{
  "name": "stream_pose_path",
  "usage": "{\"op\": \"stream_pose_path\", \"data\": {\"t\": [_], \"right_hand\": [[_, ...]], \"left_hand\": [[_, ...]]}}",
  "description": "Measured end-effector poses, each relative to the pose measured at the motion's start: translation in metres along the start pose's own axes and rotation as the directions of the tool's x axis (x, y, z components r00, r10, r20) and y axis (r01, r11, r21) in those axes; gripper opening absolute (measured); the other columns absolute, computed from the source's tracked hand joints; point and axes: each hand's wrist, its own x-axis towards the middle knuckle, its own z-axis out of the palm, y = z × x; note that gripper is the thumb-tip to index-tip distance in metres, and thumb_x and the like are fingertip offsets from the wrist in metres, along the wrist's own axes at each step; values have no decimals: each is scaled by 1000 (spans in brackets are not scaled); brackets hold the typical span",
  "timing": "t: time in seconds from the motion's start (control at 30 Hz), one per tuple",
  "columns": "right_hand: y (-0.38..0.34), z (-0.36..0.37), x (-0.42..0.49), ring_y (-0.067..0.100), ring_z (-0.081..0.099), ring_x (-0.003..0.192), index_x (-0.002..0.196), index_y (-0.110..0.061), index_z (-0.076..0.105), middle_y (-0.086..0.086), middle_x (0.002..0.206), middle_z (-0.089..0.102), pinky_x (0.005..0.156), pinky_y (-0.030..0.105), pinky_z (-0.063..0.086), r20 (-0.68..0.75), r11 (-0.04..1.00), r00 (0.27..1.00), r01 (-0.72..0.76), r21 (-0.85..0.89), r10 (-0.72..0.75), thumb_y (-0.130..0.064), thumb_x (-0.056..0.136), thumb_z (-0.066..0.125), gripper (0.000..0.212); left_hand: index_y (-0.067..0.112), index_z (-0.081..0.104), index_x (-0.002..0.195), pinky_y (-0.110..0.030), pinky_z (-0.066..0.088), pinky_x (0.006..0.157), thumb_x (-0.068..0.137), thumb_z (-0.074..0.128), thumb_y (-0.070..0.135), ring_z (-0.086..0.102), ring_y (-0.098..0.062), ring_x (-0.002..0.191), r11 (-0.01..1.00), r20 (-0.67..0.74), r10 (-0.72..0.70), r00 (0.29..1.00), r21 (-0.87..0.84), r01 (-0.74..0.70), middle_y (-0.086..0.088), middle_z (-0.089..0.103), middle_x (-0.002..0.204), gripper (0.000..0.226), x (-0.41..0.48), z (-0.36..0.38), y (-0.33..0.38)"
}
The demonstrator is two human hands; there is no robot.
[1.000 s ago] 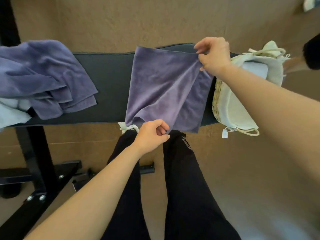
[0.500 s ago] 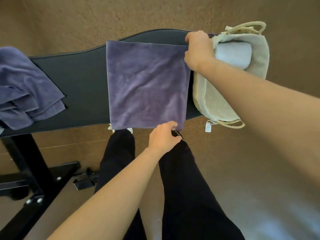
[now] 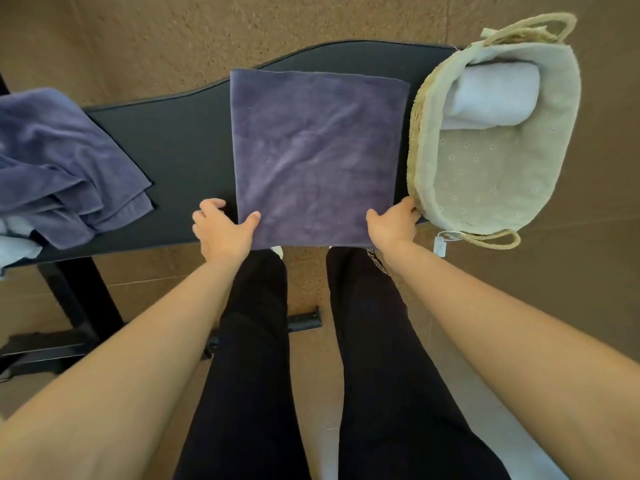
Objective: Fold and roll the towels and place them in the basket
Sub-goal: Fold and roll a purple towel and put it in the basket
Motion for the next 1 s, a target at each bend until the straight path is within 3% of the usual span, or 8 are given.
{"op": "stream_pose_path", "data": {"t": [0.13,0.3,0.5,0.6,0.7,0.87,0.9,1.0], "right_hand": [[4,8,3,40,49,132,150,-9,22,18,148,44,107,49,47,-16,982,987,-157,103,159,-20,90,69,77],[22,24,3,38,60,114,139,-9,40,14,137,54,98,50,54,151,858,933,-360,367,327,-13,70,73,77],[36,20,-24,26,65,93,118,-7,57,12,114,63,87,41,60,214,822,944,-326,467,252,-1,92,64,28],[39,13,-39,28,66,99,116,-9,59,10,117,61,80,36,61,251,788,940,-331,519,230,-1,95,65,24],[42,3,-57,29,69,97,127,-8,58,12,119,62,70,32,63,278,768,930,-358,531,241,-4,94,67,34],[32,-22,-80,17,68,66,130,-18,56,13,103,69,57,26,56,196,699,974,-217,681,112,-6,94,65,39],[26,-29,-82,16,66,63,127,-19,60,12,102,70,58,26,55,180,669,982,-173,723,58,-5,95,64,35],[-2,-47,-80,16,68,70,112,-13,70,12,103,72,63,25,56,177,551,983,-121,825,-49,-8,100,61,16]], "left_hand": [[21,49,118,-40,48,76,79,81,53,61,-23,97,993,74,12,997,118,-21,1,62,110,60,-3,-1,-15],[20,60,102,-35,43,76,89,77,44,59,-21,91,993,108,-44,993,114,32,2,66,97,32,-6,-2,-23],[15,63,90,-36,51,78,92,75,32,62,-18,81,996,138,-13,990,-84,25,-2,67,89,21,-9,-17,-38],[18,59,87,-34,55,74,92,77,28,67,-18,79,977,164,-12,986,-207,46,-5,69,89,21,-15,-30,-52],[16,55,96,-32,57,70,92,77,23,67,-17,74,941,230,7,973,-330,71,-6,69,91,23,-24,-51,-62],[18,61,102,-23,47,61,96,71,17,57,-10,58,893,282,113,953,-449,27,1,65,78,12,-28,-87,-43],[20,66,99,-23,45,61,97,69,16,55,-10,58,875,304,129,944,-483,36,3,65,77,5,-24,-93,-35],[21,75,98,-22,44,63,101,63,16,52,-8,63,777,386,144,911,-614,138,5,65,80,14,-9,-105,-3]]}}
